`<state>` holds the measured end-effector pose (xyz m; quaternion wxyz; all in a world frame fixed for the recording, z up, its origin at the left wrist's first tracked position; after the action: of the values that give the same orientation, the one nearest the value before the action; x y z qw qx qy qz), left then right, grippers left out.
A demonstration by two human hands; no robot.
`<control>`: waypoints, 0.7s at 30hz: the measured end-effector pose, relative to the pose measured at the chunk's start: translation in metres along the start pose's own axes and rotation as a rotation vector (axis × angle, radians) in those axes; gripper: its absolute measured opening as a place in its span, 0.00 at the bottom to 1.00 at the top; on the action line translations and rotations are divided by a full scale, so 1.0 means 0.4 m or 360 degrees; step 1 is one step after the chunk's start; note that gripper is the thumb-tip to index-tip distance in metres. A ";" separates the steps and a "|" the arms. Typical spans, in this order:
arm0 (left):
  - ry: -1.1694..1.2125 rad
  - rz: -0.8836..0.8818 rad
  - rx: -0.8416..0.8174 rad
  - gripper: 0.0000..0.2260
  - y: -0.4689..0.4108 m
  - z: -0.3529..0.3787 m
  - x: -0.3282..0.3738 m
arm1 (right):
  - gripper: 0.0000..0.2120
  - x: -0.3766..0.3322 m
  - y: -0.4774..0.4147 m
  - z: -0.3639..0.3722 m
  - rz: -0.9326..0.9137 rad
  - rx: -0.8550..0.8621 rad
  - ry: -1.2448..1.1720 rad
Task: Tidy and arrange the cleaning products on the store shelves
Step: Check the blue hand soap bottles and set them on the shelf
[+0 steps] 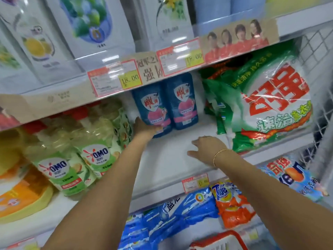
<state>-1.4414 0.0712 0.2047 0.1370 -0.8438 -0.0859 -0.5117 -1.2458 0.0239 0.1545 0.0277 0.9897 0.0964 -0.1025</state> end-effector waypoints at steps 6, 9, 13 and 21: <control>0.0333 0.0181 0.0066 0.31 -0.102 0.035 -0.025 | 0.28 0.005 -0.020 0.021 -0.0029 0.0176 0.0178; 0.0334 0.0176 0.0164 0.31 -0.103 0.045 -0.044 | 0.26 -0.002 -0.015 0.022 -0.0030 0.0242 0.0208; 0.0243 0.0146 0.0239 0.37 -0.076 0.057 -0.045 | 0.25 -0.009 -0.006 0.027 -0.0003 0.0336 0.0230; 0.0292 0.0104 0.0273 0.37 0.014 0.066 -0.026 | 0.20 -0.007 -0.001 0.022 0.0137 0.0425 0.0030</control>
<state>-1.4225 0.0744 0.1833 0.2326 -0.7809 -0.0887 -0.5729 -1.2502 0.0231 0.1466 -0.1009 0.9887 0.0397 -0.1039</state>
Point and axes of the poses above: each hand's wrist, its own y-axis away from the middle knuckle, its own z-axis out of the palm, x = y × z, the point moved 1 cm from there along -y, towards the middle knuckle, and after that the axes turned 2 degrees about z, right-handed, at the moved point
